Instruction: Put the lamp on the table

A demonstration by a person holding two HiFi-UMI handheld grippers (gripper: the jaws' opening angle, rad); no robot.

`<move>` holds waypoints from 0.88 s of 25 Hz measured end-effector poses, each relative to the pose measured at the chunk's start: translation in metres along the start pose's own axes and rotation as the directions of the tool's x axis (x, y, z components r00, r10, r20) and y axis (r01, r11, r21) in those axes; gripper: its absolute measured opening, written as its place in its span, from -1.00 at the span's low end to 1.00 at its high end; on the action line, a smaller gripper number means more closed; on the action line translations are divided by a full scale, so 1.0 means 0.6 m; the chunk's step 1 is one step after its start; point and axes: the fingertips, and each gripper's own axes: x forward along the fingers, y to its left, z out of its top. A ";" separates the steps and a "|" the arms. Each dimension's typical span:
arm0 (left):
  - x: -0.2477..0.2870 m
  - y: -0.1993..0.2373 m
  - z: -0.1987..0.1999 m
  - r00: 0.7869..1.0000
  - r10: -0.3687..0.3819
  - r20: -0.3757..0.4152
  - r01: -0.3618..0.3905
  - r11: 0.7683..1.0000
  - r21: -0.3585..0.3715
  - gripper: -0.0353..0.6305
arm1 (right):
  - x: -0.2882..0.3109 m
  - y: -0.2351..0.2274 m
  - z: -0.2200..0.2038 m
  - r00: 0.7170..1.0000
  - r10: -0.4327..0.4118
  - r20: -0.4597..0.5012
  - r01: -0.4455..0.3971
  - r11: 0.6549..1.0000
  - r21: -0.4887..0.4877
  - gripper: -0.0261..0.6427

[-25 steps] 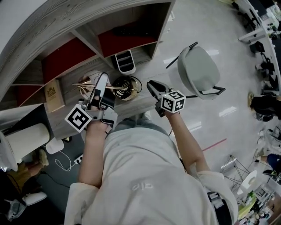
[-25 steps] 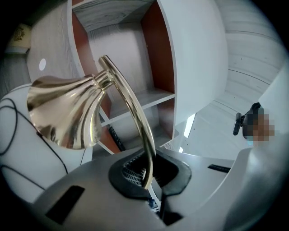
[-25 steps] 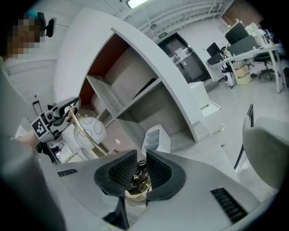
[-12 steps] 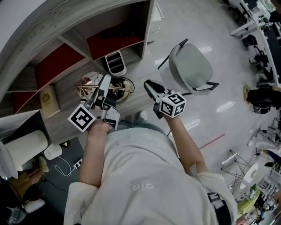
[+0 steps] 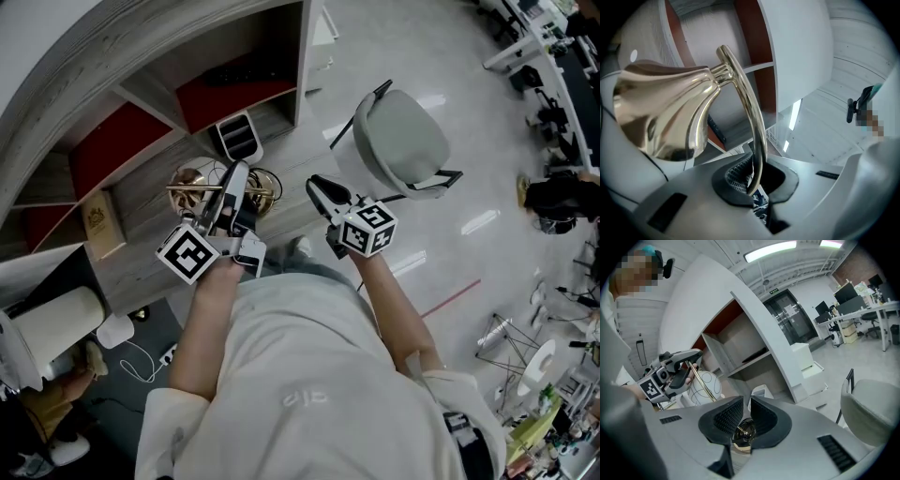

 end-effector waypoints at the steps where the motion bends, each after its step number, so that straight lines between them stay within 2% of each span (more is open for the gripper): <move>1: 0.002 0.000 -0.003 1.000 0.001 -0.003 -0.001 1.000 0.005 -0.85 | -0.001 -0.001 0.000 1.000 -0.003 0.001 0.003 1.000 0.001 -0.70; 4: 0.011 -0.009 -0.010 1.000 -0.028 0.005 0.028 0.999 -0.017 -0.85 | -0.004 -0.002 0.000 1.000 -0.012 0.008 0.012 1.000 0.007 -0.70; 9: 0.006 -0.005 -0.008 0.999 -0.026 0.034 0.027 0.999 -0.026 -0.83 | -0.009 0.001 -0.003 1.000 -0.020 0.009 0.020 1.000 0.004 -0.70; 11: 0.008 -0.015 -0.007 0.997 -0.062 0.056 0.065 0.996 -0.056 -0.73 | -0.009 0.004 -0.002 1.000 -0.020 0.010 0.020 1.000 0.004 -0.70; 15: 0.002 -0.012 -0.013 0.999 -0.037 0.005 0.037 0.999 -0.008 -0.48 | -0.008 0.012 -0.001 1.000 -0.023 0.012 0.023 1.000 -0.004 -0.70; 22: -0.018 -0.022 -0.038 0.993 -0.106 -0.047 0.099 0.987 -0.130 -0.37 | -0.003 0.039 0.010 0.999 -0.013 0.033 0.014 1.000 -0.014 -0.70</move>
